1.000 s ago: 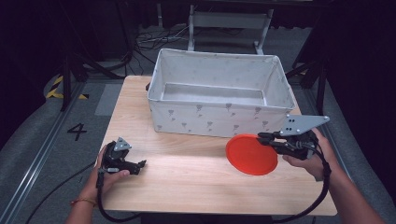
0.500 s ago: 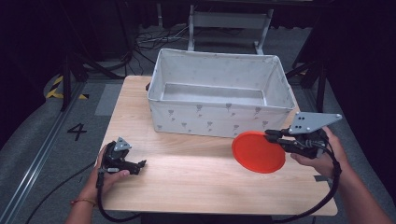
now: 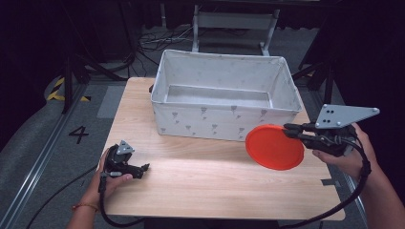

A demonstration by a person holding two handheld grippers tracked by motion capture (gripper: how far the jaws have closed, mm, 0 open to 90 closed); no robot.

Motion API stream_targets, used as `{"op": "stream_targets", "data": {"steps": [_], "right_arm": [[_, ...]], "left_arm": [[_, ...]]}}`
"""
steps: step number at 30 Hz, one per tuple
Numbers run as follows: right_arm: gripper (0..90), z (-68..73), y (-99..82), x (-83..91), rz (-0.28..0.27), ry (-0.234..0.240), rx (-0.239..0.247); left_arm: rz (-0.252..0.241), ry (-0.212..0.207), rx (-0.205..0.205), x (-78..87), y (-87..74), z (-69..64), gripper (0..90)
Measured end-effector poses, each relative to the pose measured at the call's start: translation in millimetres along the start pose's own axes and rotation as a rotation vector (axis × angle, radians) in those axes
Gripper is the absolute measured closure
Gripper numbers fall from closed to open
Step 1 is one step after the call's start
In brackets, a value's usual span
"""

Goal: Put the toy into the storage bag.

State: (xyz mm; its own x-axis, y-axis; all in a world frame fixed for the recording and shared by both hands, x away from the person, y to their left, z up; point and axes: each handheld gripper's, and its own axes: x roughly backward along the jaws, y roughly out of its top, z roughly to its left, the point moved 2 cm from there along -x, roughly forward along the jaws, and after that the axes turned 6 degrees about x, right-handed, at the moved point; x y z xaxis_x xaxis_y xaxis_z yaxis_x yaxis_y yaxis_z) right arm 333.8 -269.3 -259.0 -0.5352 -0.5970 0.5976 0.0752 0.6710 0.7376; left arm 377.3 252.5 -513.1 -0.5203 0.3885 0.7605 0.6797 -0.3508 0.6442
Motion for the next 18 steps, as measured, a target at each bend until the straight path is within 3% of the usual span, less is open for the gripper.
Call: {"op": "stream_targets", "data": {"steps": [18], "right_arm": [[82.6,-15.7,25.0,11.8,0.011,-0.003,0.024]], "left_arm": [[0.003,-0.006,0.001,0.0,-0.1,0.0,0.4]]}}
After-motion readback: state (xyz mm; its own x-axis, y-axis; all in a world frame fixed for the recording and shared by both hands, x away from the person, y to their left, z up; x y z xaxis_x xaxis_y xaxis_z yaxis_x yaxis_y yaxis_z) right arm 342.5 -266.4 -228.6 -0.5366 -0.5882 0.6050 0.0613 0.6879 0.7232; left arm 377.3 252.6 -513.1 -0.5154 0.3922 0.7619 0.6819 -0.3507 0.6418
